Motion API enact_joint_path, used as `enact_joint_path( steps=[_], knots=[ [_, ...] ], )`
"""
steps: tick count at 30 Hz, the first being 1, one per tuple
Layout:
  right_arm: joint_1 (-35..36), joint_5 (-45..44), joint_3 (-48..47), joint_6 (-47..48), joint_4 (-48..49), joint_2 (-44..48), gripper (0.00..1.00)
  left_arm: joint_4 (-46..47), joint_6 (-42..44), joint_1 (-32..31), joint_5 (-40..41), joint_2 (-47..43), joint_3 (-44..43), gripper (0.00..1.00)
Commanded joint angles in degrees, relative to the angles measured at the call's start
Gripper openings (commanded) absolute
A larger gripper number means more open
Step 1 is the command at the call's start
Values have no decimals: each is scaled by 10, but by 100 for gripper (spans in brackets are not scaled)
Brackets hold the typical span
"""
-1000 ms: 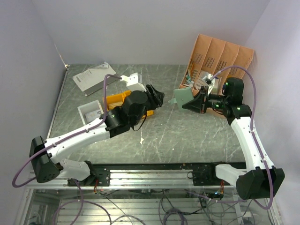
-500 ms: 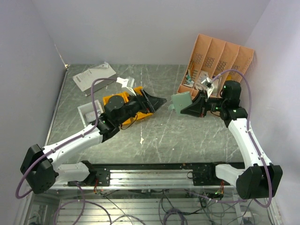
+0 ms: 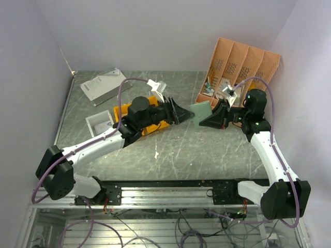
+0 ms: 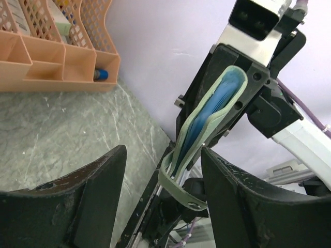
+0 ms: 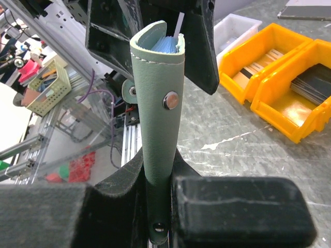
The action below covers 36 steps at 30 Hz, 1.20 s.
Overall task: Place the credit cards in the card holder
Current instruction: Open the card holder at the center of the board.
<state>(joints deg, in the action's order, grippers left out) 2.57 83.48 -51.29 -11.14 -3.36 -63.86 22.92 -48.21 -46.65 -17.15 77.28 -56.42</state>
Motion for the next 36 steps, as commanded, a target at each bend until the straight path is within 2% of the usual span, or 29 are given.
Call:
enact_joint_path(
  steps=[1,9,15,19,21,27,29,34,36],
  knots=[
    [-2,14,6,-18,30,-2,0,-12,20,0,-36,0,-7,69],
    [-4,13,6,-19,32,-2,0,-8,23,1,-71,15,-7,49],
    [-4,13,7,-20,33,-2,0,-19,32,1,-78,18,-11,23],
    [-4,13,7,-22,34,-2,0,-28,41,1,-80,13,-14,18],
    [-4,12,9,-24,37,-1,0,-27,44,1,-85,13,-14,8],
    [-5,4,13,-22,37,-2,0,-7,45,2,-98,8,-14,7],
    [-6,-10,10,-10,23,-3,5,1,41,2,-101,2,-10,7],
    [-7,-89,-18,84,-86,-10,36,35,24,4,-106,-8,8,7],
    [-7,-130,-28,116,-129,-12,45,42,19,4,-106,-5,12,7]
  ],
)
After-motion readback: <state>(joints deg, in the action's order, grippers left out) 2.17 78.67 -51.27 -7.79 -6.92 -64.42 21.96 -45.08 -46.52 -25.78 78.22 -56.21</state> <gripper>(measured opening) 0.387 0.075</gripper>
